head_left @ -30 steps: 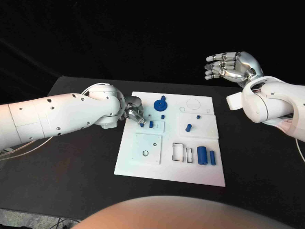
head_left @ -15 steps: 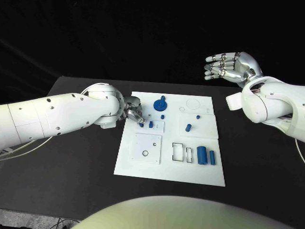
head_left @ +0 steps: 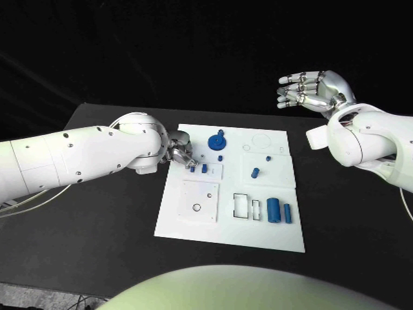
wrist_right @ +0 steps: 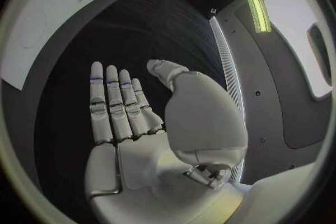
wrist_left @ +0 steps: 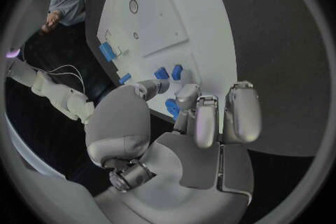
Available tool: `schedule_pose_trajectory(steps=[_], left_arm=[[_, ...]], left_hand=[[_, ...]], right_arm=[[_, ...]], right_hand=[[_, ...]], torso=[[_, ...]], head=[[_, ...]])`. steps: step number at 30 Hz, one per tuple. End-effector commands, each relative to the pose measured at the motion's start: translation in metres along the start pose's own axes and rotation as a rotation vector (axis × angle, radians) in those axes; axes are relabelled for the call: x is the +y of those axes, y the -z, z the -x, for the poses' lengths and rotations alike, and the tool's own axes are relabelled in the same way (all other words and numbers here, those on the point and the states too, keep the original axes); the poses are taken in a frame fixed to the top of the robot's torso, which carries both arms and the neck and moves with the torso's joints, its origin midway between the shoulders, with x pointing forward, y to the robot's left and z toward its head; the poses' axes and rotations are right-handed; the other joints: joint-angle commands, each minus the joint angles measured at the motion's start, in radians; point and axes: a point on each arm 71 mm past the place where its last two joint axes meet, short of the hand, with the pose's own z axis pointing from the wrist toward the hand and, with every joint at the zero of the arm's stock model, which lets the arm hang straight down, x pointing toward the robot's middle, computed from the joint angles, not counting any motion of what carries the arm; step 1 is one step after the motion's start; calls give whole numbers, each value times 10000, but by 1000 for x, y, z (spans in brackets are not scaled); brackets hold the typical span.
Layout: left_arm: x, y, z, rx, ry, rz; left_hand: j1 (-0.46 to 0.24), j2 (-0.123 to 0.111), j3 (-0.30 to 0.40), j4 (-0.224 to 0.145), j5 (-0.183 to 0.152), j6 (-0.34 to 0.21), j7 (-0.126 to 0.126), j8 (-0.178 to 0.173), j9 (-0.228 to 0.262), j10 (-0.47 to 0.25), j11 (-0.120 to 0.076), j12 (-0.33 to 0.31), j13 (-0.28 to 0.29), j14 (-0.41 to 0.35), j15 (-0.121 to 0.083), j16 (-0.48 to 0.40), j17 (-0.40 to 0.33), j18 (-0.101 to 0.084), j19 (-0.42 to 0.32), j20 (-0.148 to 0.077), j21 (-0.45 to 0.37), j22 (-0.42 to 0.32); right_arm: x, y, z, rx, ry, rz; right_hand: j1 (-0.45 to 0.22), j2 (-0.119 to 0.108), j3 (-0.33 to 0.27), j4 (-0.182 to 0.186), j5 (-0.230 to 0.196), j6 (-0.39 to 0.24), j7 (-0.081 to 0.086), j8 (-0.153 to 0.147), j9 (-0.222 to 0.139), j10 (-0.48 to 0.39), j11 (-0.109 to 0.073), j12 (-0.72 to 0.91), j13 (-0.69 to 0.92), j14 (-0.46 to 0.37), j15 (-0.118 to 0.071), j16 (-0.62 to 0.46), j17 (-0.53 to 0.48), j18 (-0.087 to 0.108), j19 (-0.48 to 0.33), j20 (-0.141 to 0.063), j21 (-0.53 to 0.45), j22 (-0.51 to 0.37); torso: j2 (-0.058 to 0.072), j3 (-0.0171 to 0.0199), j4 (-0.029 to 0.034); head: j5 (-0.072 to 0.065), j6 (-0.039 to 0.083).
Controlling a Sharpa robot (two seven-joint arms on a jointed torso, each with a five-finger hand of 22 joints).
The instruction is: Assemble the parts on the task board
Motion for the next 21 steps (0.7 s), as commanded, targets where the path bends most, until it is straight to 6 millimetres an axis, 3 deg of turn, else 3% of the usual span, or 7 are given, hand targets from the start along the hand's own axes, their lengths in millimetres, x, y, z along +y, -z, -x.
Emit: schedule_pose_trajectory(steps=[1, 9, 17, 19, 21], left_arm=[[-1, 0, -2, 194, 22, -41], [0, 0, -1, 125, 69, -12], [4, 7, 10, -519, 1025, -285], [3, 10, 17, -897, 1404, -523], [1, 15, 24, -1344, 1744, -844]], left_hand=[[-87, 1, -13, 87, -51, 92, -11, -69, 17, -10, 16, -56, 12, 983, -33, 54, 2408, -94, 17, -15, -30, 5], [-97, 24, -36, 130, -49, 98, -12, -78, 24, -15, 16, -63, 4, 983, -33, 54, 2408, -92, 13, -15, -40, -6], [-95, 23, -116, 210, -51, 37, 6, -132, 36, -66, 26, -114, -68, 983, -29, 54, 2408, -78, -9, -15, -85, -59], [-94, -47, -426, 311, -61, -208, 109, -221, 89, -354, 114, -363, -440, 979, 36, 46, 2398, 0, -178, 27, -394, -418], [22, 33, -807, 338, -46, -538, 224, -236, 200, -1025, 229, -946, -1316, 966, 130, 20, 2365, 99, -395, 109, -807, -870]], right_arm=[[0, 0, 0, 39, 48, 54], [0, 0, 0, 30, 49, 49], [-1, 1, 3, -18, 59, 21], [-2, 1, 4, -43, 65, 15], [-2, 1, 5, -60, 70, 18]], right_hand=[[35, 93, 20, -58, 40, 46, 680, -36, -9, -15, 62, -45, 2, 18, 83, -24, -9, 84, -1, 24, -52, -9], [35, 93, 20, -58, 40, 46, 680, -36, -9, -15, 62, -45, 2, 18, 83, -24, -9, 84, -1, 24, -52, -9], [35, 93, 20, -58, 40, 46, 680, -36, -9, -15, 62, -45, 2, 18, 83, -24, -9, 84, -1, 24, -52, -9], [32, 91, 7, -76, 33, 53, 686, -61, -18, -10, 68, -67, 2, 22, 89, -54, -29, 83, -5, 30, -67, -34], [32, 91, 7, -76, 33, 53, 686, -61, -18, -10, 68, -67, 2, 22, 89, -54, -29, 83, -5, 30, -67, -34]], torso=[[-1, -1, -7], [-4, 4, -4], [-10, -19, -23], [-12, -12, -13], [-9, -5, -7]], head=[[2, 0], [5, 0], [-67, 0], [-83, 0], [-85, 0]])
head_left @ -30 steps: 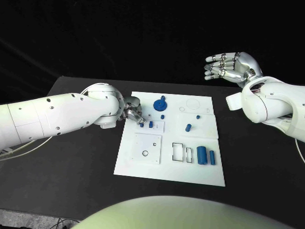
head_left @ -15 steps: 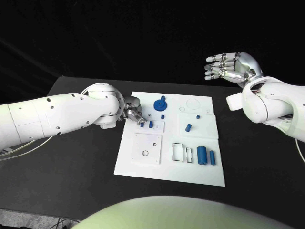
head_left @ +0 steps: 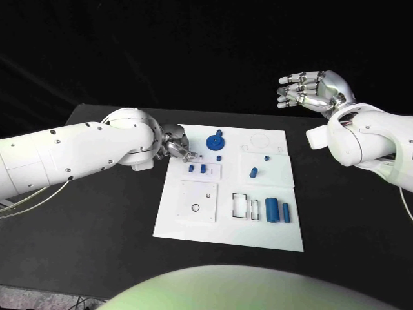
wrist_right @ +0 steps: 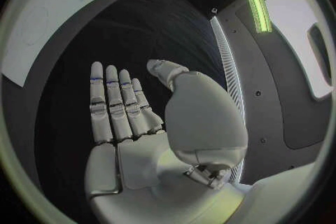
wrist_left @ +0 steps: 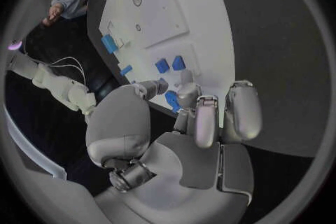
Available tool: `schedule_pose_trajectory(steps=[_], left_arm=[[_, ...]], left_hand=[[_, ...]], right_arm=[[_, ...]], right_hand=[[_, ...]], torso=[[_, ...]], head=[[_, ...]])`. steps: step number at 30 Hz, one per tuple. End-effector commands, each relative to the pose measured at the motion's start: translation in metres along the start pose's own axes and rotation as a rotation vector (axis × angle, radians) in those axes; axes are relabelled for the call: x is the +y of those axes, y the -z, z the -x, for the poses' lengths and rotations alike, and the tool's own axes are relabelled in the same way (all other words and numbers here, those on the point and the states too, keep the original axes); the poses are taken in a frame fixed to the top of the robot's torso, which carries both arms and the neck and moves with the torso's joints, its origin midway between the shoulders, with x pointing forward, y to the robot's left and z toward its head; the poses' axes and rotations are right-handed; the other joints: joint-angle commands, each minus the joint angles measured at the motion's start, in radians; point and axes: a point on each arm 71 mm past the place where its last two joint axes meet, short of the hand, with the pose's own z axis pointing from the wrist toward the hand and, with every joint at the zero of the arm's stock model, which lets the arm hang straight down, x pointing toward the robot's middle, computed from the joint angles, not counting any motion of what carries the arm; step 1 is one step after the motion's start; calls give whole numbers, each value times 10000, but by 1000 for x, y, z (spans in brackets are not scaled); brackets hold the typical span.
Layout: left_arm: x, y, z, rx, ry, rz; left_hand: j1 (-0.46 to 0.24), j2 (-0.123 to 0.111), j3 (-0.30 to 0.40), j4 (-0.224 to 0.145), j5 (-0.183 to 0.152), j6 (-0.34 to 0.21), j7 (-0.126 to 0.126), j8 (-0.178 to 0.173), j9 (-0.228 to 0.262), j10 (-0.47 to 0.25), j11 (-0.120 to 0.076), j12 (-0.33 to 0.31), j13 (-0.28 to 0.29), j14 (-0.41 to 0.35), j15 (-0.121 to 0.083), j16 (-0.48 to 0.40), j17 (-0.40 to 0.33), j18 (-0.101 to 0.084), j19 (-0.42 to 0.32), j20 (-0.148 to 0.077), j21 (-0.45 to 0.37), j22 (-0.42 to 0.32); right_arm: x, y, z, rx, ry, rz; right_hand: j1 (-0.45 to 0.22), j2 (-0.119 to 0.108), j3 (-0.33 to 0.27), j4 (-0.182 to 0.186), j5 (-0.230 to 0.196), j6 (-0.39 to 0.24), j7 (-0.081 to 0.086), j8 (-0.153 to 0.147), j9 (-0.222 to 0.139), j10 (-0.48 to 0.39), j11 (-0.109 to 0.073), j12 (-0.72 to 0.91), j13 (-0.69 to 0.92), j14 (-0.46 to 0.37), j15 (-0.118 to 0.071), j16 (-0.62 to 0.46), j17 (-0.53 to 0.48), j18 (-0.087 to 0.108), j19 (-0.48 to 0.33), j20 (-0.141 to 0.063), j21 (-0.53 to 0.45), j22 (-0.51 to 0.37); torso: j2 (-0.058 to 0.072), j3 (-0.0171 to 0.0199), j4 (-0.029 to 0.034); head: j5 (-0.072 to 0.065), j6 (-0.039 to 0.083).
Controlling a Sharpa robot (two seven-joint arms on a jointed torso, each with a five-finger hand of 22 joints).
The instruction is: Assemble the parts on the task board
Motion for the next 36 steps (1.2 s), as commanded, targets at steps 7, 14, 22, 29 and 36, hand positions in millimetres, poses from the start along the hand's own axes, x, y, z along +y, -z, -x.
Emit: schedule_pose_trajectory(steps=[7, 14, 22, 29, 36], left_arm=[[-23, 12, 25, -2062, 1519, -2384], [-45, 6, 11, -2547, 297, -4086], [-62, -8, -11, -2916, -1388, -5209], [-72, -18, -18, -3000, -2628, -5369], [-78, -26, -21, -2870, -3373, -4998]], left_hand=[[2236, -301, -1687, 46, -125, -2282, 832, -312, -86, -3462, 791, -2373, -3075, -1880, 782, -4555, -2545, 1074, -2797, 545, -5679, -5631], [4366, -260, -1936, -371, -11, -2865, 940, -616, -729, -4430, 894, -3357, -4143, -3600, 919, -6597, -4574, 1076, -3017, 737, -7087, -6649], [5420, -607, -1609, -755, -618, -2109, 716, -1506, -1987, -4578, 973, -4363, -5519, -4186, 971, -6259, -4936, 1025, -3328, 746, -7056, -6459], [5661, -537, -1969, -884, -1693, -1810, 579, -1792, -2428, -4626, 980, -4804, -6214, -3961, 973, -5574, -5069, 1053, -3263, 768, -6600, -6042], [5702, -504, -2022, -742, -1698, -1398, 544, -2000, -2699, -4559, 938, -4843, -6545, -3342, 924, -4306, -4569, 1052, -3154, 754, -5986, -5527]], right_arm=[[-1, 0, 2, -12, 43, 51], [-5, 2, 2, -18, 45, 9], [-8, 4, 2, 67, 288, 141], [-9, 5, 1, 118, 326, 147], [-9, 5, 1, 126, 309, 140]], right_hand=[[31, 91, 5, -78, 32, 56, 685, -64, -9, -8, 68, -69, 3, -11, 53, -57, -11, 84, -4, 30, -68, -12], [58, 100, 11, -109, 36, 80, 672, -72, -12, 9, 59, -79, 5, 19, 46, -65, -20, 90, 9, 29, -70, -27], [366, 72, 106, -489, -98, 305, 430, -88, -14, 162, -92, -168, 4, 167, -39, -169, -104, 108, 76, -24, -78, -129], [356, 64, 95, -504, -145, 320, 447, -98, -17, 175, -88, -184, 3, 189, -41, -179, -113, 105, 86, -28, -76, -139], [310, 68, 74, -489, -159, 329, 489, -114, -24, 180, -66, -205, 1, 200, -32, -198, -126, 100, 92, -26, -77, -153]], torso=[[5, 14, 13], [4, -1, 16], [13, -2, 4], [18, 12, 1], [11, 14, 0]], head=[[-72, 0], [-172, 0], [-325, 0], [-345, 0], [-342, 0]])
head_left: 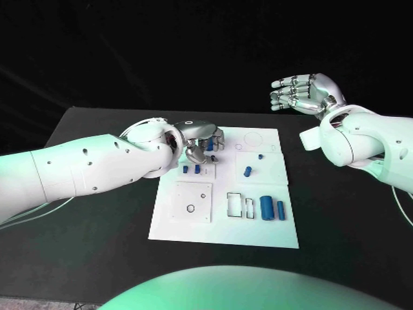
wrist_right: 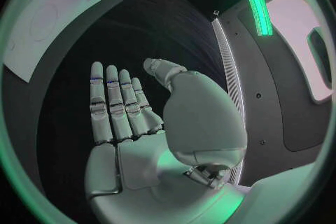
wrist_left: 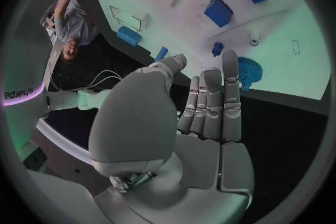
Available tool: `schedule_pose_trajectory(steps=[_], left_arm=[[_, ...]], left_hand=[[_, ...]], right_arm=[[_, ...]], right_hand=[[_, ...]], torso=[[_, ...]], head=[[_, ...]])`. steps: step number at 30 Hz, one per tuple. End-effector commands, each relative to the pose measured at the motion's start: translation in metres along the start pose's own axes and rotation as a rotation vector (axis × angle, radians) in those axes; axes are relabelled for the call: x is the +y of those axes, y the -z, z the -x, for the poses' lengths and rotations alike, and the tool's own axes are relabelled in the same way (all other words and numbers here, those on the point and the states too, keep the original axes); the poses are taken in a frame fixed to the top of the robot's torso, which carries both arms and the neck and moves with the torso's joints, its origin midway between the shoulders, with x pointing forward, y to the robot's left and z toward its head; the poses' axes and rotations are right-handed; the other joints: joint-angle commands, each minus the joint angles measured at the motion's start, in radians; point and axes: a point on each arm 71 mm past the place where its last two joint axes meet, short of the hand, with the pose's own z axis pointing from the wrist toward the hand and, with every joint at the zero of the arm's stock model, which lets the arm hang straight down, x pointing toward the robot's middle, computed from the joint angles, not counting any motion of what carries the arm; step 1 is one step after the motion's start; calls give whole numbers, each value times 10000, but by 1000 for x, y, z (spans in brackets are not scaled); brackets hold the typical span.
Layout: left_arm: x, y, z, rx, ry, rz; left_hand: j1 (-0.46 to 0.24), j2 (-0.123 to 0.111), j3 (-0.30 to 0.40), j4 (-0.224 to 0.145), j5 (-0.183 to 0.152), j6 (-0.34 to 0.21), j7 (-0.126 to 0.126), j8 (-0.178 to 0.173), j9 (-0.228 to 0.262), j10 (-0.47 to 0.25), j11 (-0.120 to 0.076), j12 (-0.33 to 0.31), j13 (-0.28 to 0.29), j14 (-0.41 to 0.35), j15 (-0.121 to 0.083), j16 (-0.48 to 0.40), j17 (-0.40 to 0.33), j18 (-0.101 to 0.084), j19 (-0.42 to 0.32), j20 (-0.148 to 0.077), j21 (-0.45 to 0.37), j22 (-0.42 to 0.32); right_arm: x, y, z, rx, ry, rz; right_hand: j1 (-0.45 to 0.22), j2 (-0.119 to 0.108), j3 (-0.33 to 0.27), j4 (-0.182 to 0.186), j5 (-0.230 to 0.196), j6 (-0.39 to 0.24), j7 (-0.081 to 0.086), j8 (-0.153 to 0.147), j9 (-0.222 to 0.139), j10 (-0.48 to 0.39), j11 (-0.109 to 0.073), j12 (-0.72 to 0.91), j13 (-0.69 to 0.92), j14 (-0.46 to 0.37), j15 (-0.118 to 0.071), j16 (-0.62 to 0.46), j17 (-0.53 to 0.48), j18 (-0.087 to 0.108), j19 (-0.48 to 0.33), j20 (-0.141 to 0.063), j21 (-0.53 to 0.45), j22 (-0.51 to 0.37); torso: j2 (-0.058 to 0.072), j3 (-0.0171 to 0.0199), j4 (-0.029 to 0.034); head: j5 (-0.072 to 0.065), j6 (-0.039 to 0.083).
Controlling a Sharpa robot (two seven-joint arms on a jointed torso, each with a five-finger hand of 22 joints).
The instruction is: Assemble the parts on the task board
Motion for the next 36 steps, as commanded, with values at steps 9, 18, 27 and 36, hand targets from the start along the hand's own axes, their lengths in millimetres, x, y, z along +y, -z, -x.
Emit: schedule_pose_trajectory(steps=[9, 18, 27, 36], left_arm=[[3, -11, -7, 823, -1267, 431], [7, -16, -9, 1117, -1360, 664], [9, -19, -9, 1264, -1386, 767], [8, -22, -12, 1570, -1378, 723]], left_hand=[[243, 7, 364, 181, -11, 840, -11, -579, -292, 214, -65, -483, -558, 553, 15, 1102, 290, 90, -2, 69, 704, 624], [364, 26, 670, 98, -11, 1041, 0, -896, -368, 419, -47, -825, -842, 479, 17, 1166, -24, 95, -124, 86, 903, 829], [342, 2, 758, 71, -17, 1145, 44, -1017, -388, 492, -39, -963, -951, 496, 23, 1257, -84, 96, -171, 98, 994, 920], [348, 59, 895, 12, -20, 1333, 72, -1120, -387, 725, -81, -1054, -1046, 582, -2, 1419, -47, 105, -219, 92, 1102, 1027]], right_arm=[[1, 0, -1, 105, 47, 150], [1, 0, -1, 117, 22, 149], [1, 0, -2, 122, -5, 141], [1, 0, -3, 137, -25, 146]], right_hand=[[18, 28, -20, -37, -37, 91, 462, -63, -19, 57, 0, -71, 0, 74, 27, -35, -17, 98, 55, 13, -46, -15], [-21, 39, -34, -17, -23, 100, 483, -75, -24, 62, 15, -86, 0, 76, 36, -51, -28, 93, 55, 17, -50, -26], [-31, 43, -38, -11, -19, 102, 490, -78, -25, 63, 18, -89, 0, 76, 38, -55, -31, 92, 55, 18, -51, -29], [-47, 55, -41, -2, -7, 109, 504, -85, -28, 66, 26, -98, 0, 78, 43, -65, -37, 91, 55, 20, -53, -37]], torso=[[-6, -3, 10], [3, -8, 4], [-2, -5, -1], [12, -8, 0]], head=[[3, 0], [17, 0], [20, 0], [13, 0]])
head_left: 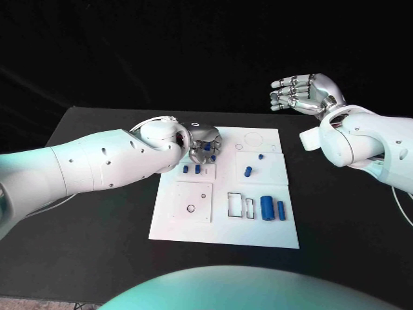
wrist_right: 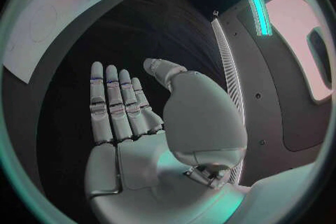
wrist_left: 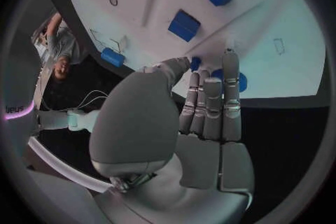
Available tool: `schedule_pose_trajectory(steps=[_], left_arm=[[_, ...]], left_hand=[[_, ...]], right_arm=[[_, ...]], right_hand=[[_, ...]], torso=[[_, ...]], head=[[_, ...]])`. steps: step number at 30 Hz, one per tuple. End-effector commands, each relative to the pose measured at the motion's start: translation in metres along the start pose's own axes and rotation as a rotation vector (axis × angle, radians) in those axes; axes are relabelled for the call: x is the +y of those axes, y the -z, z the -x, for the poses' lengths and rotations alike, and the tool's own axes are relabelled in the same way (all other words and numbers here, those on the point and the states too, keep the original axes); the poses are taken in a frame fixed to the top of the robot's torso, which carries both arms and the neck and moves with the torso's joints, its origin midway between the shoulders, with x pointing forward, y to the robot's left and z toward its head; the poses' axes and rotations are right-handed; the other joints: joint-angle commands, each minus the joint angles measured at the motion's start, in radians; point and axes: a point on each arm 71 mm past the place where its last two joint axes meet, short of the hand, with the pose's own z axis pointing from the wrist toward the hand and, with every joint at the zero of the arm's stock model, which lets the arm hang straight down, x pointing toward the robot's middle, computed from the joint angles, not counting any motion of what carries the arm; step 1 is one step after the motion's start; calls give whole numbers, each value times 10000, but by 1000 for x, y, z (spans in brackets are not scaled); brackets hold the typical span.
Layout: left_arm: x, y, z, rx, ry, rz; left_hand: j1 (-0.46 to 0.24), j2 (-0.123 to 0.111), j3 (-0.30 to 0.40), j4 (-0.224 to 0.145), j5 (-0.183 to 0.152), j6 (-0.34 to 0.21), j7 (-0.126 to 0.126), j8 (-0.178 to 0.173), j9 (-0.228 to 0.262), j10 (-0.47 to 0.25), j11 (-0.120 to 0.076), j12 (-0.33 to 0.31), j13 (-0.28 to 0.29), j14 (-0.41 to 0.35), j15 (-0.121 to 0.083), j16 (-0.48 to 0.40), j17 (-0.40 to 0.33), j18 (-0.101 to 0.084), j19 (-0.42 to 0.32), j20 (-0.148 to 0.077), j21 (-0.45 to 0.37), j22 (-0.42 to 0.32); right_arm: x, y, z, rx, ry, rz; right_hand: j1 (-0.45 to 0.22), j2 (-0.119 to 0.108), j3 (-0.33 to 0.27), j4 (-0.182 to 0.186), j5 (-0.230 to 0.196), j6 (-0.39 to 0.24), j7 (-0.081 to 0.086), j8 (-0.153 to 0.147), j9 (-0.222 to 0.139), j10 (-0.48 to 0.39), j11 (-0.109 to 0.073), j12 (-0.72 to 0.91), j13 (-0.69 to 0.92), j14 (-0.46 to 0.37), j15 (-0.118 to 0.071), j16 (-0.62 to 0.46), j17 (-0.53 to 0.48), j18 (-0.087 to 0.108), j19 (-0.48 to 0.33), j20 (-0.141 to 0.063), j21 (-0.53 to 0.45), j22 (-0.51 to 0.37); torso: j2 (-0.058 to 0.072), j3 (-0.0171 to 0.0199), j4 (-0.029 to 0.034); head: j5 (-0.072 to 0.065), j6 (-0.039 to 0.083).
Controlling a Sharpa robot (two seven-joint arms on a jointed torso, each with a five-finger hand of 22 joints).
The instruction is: Assemble the parts on the task board
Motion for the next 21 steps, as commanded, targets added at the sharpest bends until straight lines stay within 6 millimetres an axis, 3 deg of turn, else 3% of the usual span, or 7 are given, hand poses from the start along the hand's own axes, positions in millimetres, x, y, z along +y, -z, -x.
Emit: schedule_pose_trajectory(steps=[1, 21], left_arm=[[-2, -2, -3, 383, -97, -74], [-4, -8, -7, 797, -63, -36]], left_hand=[[104, 25, 79, -27, -21, 98, 8, -87, -5, 128, -7, -68, -39, 75, -25, 119, 71, 115, -59, 6, 72, 42], [149, 175, 416, -285, -30, 494, 84, -252, 35, 579, -52, -300, -212, 150, -69, 322, -38, 113, -126, -34, 308, 267]], right_arm=[[1, 0, -2, 109, -19, 114], [2, -1, -4, 162, -46, 115]], right_hand=[[-46, 55, -41, -3, -7, 74, 470, -46, -9, 67, 26, -59, 0, 45, 8, -65, -15, 91, 56, 19, -54, -16], [-57, 75, -39, 6, 4, 85, 475, -50, -11, 74, 29, -65, 1, 49, 10, -73, -20, 91, 57, 21, -56, -22]], torso=[[9, -7, -2], [2, -7, 0]], head=[[0, 0], [23, 0]])
